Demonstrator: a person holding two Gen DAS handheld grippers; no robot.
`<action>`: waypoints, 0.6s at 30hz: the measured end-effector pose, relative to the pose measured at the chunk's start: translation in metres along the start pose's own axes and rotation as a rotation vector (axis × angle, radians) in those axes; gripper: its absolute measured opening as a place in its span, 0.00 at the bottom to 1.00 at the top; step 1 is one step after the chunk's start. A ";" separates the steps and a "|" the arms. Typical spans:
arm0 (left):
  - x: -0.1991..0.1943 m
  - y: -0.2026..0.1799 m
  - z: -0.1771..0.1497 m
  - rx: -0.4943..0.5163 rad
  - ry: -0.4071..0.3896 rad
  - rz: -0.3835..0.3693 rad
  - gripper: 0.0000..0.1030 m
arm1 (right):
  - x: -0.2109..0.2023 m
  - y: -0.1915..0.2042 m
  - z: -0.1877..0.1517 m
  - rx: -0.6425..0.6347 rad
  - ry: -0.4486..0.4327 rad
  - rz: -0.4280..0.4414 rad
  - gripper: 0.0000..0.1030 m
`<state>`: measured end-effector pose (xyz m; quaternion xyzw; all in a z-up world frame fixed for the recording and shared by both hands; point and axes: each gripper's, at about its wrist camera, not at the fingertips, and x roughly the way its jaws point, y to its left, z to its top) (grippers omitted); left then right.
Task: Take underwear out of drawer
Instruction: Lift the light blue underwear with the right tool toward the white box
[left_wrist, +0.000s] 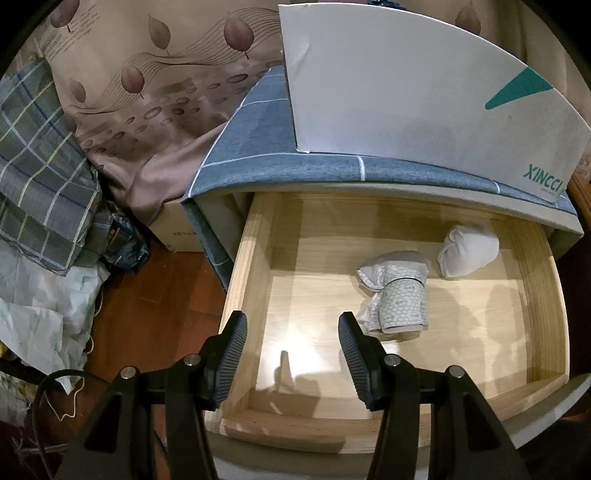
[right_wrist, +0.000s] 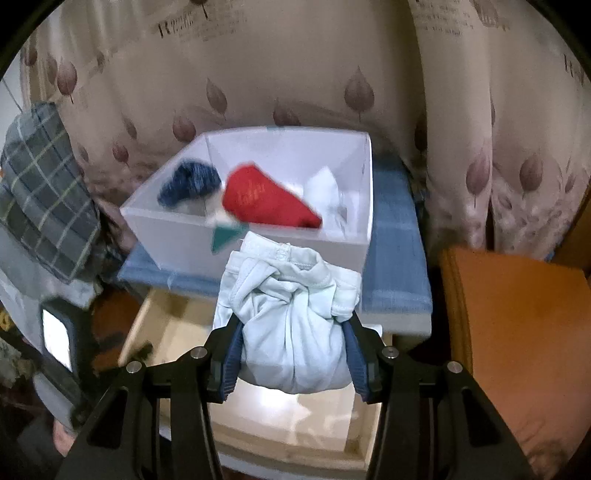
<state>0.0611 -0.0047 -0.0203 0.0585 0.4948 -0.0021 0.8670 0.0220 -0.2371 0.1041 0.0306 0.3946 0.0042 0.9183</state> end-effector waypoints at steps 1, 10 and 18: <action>0.000 0.000 0.000 0.000 0.001 0.002 0.51 | 0.001 0.001 0.010 0.000 -0.017 -0.001 0.44; 0.001 0.000 0.000 -0.003 0.005 0.000 0.51 | 0.011 0.008 0.073 0.000 -0.081 -0.026 0.44; 0.001 0.001 0.000 -0.005 0.006 -0.001 0.51 | 0.056 0.008 0.100 0.005 -0.031 -0.051 0.44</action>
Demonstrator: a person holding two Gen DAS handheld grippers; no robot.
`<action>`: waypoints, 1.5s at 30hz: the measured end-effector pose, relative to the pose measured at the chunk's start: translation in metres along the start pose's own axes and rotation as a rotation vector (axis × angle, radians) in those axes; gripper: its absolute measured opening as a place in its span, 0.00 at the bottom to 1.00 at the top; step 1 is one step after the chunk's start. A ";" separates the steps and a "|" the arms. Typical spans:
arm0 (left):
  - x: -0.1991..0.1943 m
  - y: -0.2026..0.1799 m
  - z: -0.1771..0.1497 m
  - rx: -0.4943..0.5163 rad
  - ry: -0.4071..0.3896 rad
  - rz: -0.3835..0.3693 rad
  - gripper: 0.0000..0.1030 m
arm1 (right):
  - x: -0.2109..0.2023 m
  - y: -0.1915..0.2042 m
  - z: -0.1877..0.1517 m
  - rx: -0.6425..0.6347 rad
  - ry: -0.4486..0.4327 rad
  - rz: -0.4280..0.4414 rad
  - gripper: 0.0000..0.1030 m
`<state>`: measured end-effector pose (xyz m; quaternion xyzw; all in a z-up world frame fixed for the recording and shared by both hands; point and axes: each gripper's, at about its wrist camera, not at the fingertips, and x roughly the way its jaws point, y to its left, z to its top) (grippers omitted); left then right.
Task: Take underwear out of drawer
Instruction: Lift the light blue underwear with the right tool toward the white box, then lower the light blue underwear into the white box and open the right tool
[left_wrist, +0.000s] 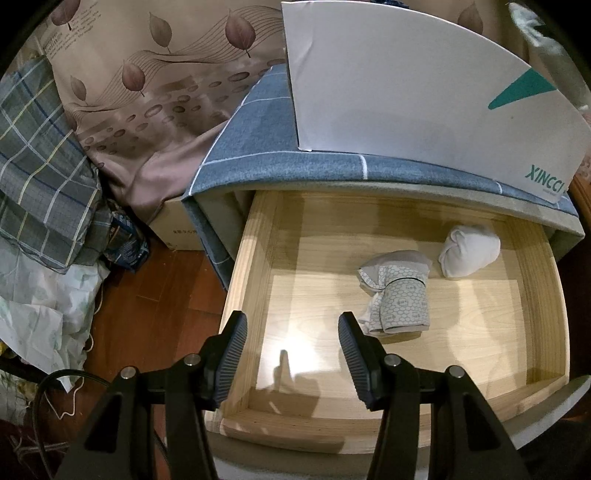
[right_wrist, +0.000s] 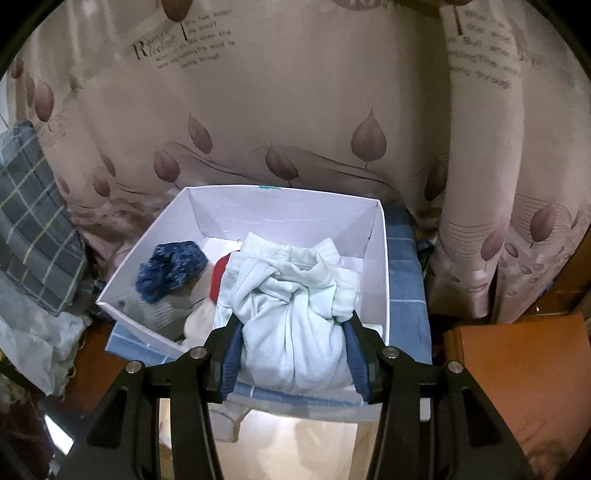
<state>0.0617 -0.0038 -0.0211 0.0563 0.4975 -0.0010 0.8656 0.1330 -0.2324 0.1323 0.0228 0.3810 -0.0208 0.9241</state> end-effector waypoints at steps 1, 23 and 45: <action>0.000 0.000 0.000 -0.002 0.002 -0.001 0.51 | 0.005 0.000 0.001 0.002 0.003 -0.004 0.44; 0.001 0.004 0.000 -0.006 0.008 -0.009 0.51 | 0.063 -0.003 -0.003 -0.016 0.133 -0.019 0.54; -0.001 0.016 -0.001 -0.073 0.002 -0.010 0.51 | -0.028 0.014 -0.074 -0.292 -0.016 0.163 0.58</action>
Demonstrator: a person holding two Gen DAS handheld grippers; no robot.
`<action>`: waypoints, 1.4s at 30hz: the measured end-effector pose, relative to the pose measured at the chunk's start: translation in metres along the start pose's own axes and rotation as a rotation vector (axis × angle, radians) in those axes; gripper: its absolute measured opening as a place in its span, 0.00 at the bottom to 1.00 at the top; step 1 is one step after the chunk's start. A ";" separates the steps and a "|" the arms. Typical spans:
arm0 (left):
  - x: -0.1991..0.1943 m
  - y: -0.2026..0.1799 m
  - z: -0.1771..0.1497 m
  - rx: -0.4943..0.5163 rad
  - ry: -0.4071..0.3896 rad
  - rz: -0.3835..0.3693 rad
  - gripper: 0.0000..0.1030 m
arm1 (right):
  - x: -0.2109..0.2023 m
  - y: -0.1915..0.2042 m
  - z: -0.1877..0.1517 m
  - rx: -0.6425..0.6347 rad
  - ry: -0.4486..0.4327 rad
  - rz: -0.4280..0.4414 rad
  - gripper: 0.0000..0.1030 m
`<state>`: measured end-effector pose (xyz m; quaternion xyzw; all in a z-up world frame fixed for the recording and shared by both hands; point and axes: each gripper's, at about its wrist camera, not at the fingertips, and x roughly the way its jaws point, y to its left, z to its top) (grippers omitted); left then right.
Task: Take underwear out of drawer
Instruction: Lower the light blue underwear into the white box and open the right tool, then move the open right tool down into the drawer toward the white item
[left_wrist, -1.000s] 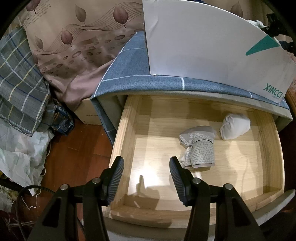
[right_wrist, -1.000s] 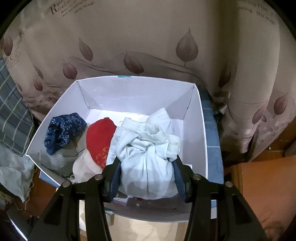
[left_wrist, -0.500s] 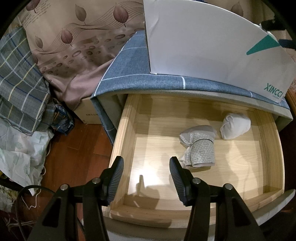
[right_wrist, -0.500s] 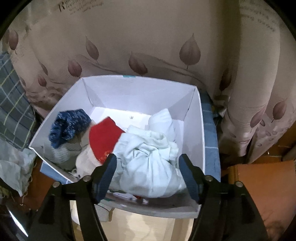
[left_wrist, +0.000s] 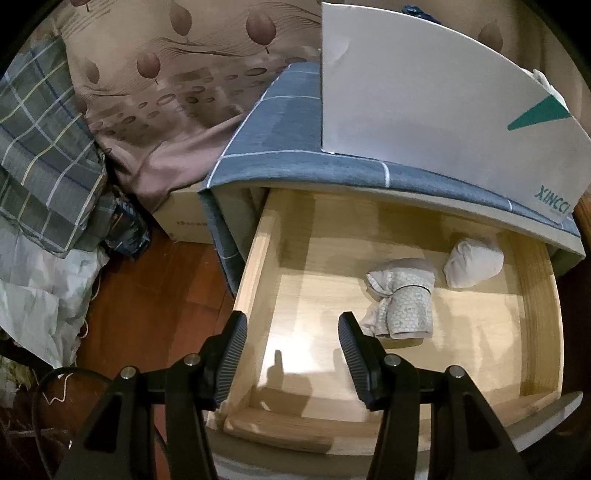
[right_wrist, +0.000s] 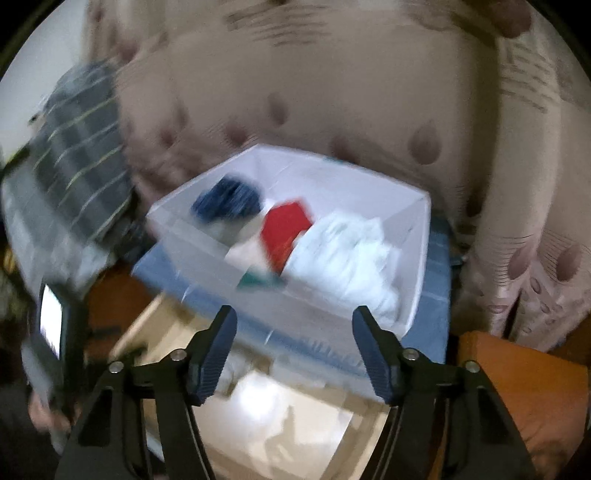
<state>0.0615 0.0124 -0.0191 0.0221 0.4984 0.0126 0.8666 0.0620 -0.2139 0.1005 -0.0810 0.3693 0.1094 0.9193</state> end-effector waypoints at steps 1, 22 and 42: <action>0.000 0.001 0.000 -0.006 -0.001 0.001 0.51 | 0.003 0.006 -0.010 -0.034 0.014 0.022 0.56; 0.003 0.014 0.004 -0.082 0.017 -0.007 0.51 | 0.159 0.054 -0.116 -0.500 0.248 -0.021 0.51; 0.005 0.013 0.005 -0.082 0.017 -0.022 0.51 | 0.192 0.090 -0.161 -0.835 0.157 -0.248 0.56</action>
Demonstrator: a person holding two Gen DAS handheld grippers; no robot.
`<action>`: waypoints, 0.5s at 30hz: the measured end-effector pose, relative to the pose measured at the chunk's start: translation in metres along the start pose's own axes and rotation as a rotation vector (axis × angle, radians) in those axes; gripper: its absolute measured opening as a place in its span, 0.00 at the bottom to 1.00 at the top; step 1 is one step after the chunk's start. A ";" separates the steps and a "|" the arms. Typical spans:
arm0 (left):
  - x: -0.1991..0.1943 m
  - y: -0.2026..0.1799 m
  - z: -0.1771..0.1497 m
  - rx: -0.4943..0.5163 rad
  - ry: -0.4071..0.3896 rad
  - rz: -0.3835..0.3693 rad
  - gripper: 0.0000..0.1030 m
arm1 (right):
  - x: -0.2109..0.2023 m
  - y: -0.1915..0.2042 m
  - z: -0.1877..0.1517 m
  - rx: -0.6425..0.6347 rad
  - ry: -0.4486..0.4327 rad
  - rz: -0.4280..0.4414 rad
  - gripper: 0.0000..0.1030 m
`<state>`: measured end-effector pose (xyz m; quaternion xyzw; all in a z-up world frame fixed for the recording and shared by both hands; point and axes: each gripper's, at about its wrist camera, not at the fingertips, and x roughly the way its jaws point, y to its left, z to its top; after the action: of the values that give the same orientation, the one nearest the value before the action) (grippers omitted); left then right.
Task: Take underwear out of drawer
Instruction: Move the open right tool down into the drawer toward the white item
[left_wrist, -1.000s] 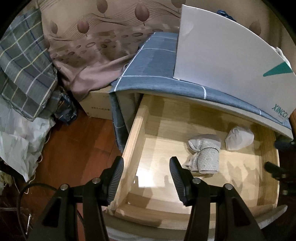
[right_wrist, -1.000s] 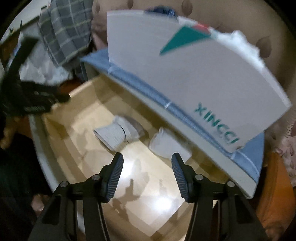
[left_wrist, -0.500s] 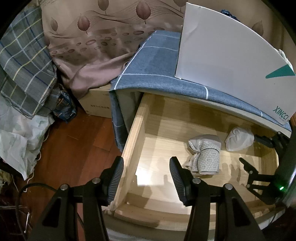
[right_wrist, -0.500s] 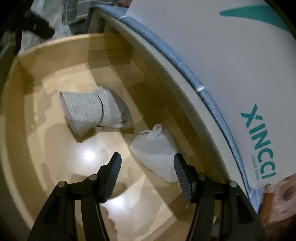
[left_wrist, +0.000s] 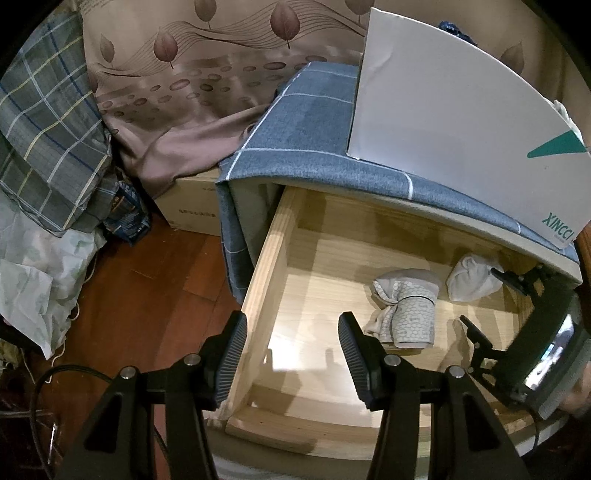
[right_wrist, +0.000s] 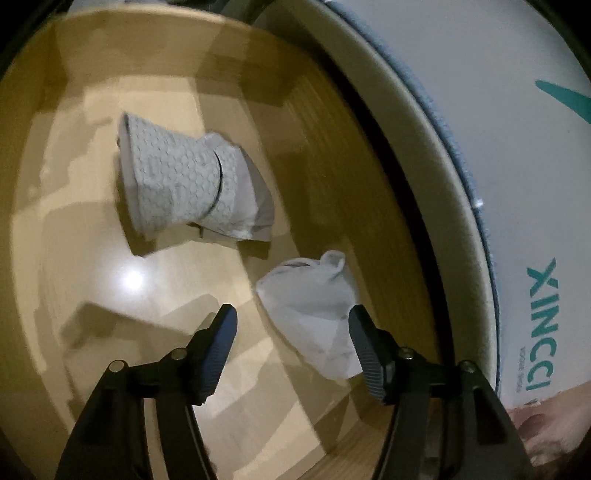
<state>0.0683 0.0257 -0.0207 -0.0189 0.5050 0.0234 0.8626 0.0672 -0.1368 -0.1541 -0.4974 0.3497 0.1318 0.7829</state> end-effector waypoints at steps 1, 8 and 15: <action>0.000 0.000 0.000 0.000 0.000 0.000 0.51 | 0.002 0.001 0.000 -0.005 0.008 0.004 0.56; -0.001 0.000 0.000 0.001 -0.001 0.000 0.51 | 0.021 0.009 0.005 -0.034 0.017 -0.023 0.56; 0.002 0.000 0.000 0.006 -0.003 0.006 0.51 | 0.028 0.005 0.008 0.005 0.027 -0.063 0.42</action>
<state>0.0690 0.0254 -0.0227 -0.0148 0.5038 0.0244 0.8634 0.0877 -0.1318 -0.1741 -0.5080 0.3448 0.0994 0.7831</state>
